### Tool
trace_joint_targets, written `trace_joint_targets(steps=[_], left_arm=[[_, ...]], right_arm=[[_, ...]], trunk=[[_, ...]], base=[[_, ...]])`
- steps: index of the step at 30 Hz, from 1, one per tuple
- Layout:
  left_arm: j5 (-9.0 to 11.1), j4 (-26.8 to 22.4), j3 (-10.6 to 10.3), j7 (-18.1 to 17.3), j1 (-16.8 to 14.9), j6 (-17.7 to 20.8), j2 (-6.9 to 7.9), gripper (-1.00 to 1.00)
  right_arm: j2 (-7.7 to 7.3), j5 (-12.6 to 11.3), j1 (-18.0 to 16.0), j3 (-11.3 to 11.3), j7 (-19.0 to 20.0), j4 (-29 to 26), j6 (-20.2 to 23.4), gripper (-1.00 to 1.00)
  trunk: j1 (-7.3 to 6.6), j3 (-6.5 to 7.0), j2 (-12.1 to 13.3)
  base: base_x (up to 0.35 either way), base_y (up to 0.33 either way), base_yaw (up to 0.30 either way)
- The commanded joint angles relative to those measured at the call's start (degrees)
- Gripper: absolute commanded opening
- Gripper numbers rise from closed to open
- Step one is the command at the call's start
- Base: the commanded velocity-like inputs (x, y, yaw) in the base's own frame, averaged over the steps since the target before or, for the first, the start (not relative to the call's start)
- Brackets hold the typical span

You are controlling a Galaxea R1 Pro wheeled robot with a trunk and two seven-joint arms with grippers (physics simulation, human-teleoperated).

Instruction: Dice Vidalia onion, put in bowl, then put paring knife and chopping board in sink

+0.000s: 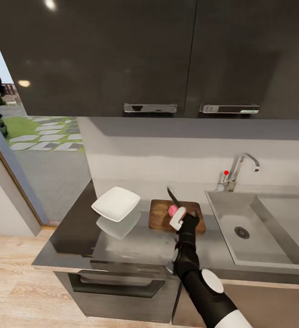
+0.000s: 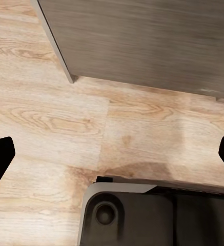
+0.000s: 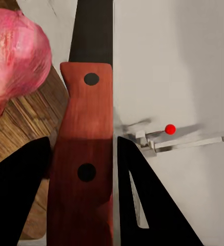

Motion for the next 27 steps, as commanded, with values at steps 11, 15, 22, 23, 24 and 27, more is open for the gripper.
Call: trace_joint_targets(steps=[11,15,22,23,24,27], left_arm=[[-0.06,0.00,0.06,0.11,0.01,-0.10,-0.04,1.00],[-0.06,0.00,0.06,0.13,0.01,-0.10,-0.04,1.00],[-0.06,0.00,0.06,0.19,0.01,-0.10,-0.04,1.00],[-0.06,0.00,0.06,0.19,0.01,-0.10,-0.04,1.00],[-0.06,0.00,0.06,0.19,0.01,-0.10,-0.04,1.00],[-0.06,0.00,0.06,0.19,0.01,-0.10,-0.04,1.00]], right_arm=[[0.00,0.19,-0.07,1.26,-0.07,1.30,0.42,-1.00],[0.00,0.12,-0.07,1.22,-0.07,1.29,0.38,-1.00],[-0.32,0.10,-0.07,1.18,-0.07,1.31,0.35,-1.00],[-0.38,0.10,-0.07,1.18,-0.07,1.31,0.35,-1.00],[-0.47,0.10,-0.07,1.17,-0.07,1.31,0.35,-1.00],[-0.59,0.04,-0.07,1.17,-0.07,1.30,0.35,-1.00]], trunk=[[0.04,-0.11,-0.12],[0.04,-0.11,-0.12],[0.04,-0.11,-0.12],[0.04,-0.11,-0.12],[0.04,-0.11,-0.12],[0.04,-0.11,-0.12]], base=[[0.000,0.000,0.000],[0.000,0.000,0.000],[0.000,0.000,0.000],[0.000,0.000,0.000],[0.000,-0.007,0.000],[0.000,-0.082,0.000]])
